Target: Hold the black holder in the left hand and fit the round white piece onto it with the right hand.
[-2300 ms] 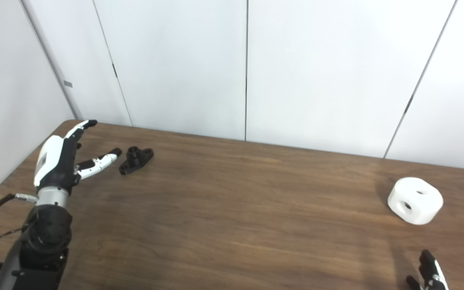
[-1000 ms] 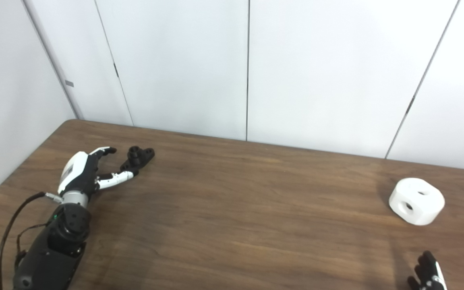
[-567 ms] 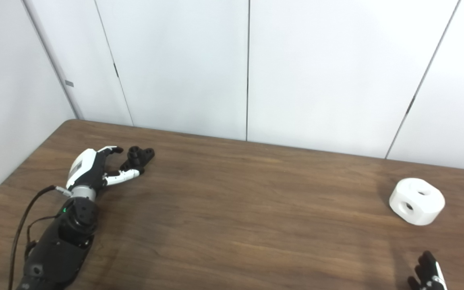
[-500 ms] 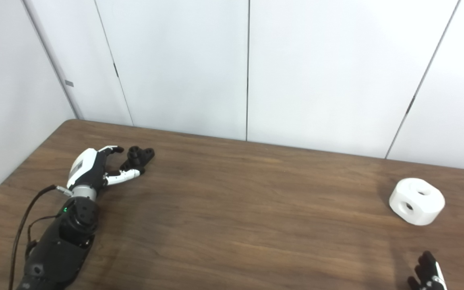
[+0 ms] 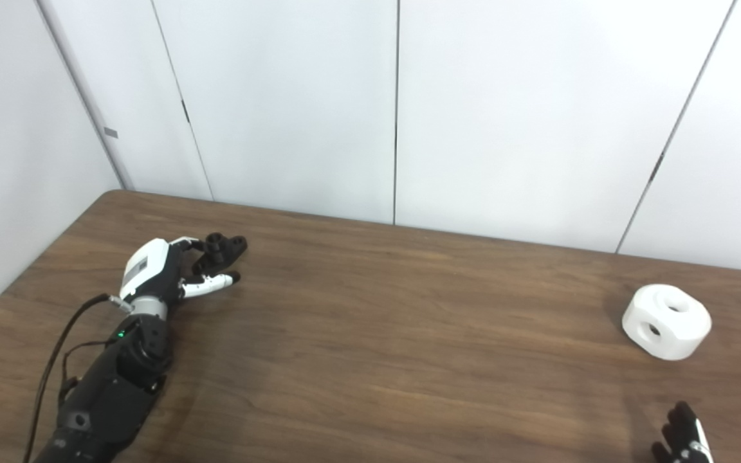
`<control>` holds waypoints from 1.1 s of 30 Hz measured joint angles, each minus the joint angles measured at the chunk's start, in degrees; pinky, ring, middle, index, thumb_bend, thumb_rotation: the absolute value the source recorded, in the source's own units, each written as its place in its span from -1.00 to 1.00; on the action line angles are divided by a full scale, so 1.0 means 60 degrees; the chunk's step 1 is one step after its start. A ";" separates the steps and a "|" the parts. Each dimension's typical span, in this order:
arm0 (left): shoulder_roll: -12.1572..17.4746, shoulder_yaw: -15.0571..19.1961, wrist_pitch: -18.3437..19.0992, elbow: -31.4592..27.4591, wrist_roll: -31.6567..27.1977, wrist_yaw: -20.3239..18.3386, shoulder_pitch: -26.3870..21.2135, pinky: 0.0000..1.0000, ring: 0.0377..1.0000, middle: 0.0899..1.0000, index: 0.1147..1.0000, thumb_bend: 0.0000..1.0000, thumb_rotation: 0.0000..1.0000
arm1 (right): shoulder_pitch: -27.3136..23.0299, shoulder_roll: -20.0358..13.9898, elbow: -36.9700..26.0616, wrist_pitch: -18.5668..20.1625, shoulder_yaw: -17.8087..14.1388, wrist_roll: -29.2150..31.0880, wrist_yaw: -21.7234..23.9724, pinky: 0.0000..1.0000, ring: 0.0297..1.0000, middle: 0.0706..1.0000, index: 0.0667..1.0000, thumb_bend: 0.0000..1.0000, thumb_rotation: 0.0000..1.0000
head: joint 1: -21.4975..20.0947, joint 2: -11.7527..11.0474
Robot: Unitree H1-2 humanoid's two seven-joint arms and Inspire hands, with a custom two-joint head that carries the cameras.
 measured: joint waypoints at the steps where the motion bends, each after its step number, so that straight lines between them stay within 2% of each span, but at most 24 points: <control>1: 0.0010 -0.0043 0.0000 0.0014 0.0022 0.0003 0.0000 1.00 0.86 0.72 0.46 0.70 -0.20 | 0.0003 0.0008 -0.0006 0.0003 0.0002 0.0000 0.0000 1.00 1.00 1.00 0.96 0.22 1.00 | -0.0015 0.0000; 10: 0.0091 -0.0294 -0.0027 0.0385 0.0220 0.0295 -0.0142 0.96 0.86 0.72 0.48 0.67 -0.17 | 0.0006 0.0036 -0.0025 0.0027 0.0002 -0.0042 -0.0014 1.00 1.00 1.00 0.95 0.24 1.00 | -0.0029 0.0044; 19: 0.0090 -0.0250 -0.0108 0.0560 0.0220 0.0455 -0.0186 0.92 0.84 0.69 0.40 0.66 -0.26 | 0.0006 0.0036 -0.0048 0.0103 0.0000 -0.0040 -0.0014 1.00 1.00 1.00 0.94 0.26 1.00 | -0.0044 0.0073; 33: 0.0088 -0.0243 -0.0194 0.0826 0.0218 0.0615 -0.0321 0.90 0.81 0.66 0.38 0.63 -0.21 | 0.0007 0.0044 -0.0066 0.0121 0.0001 -0.0124 -0.0045 1.00 1.00 0.98 0.93 0.27 1.00 | -0.0073 0.0132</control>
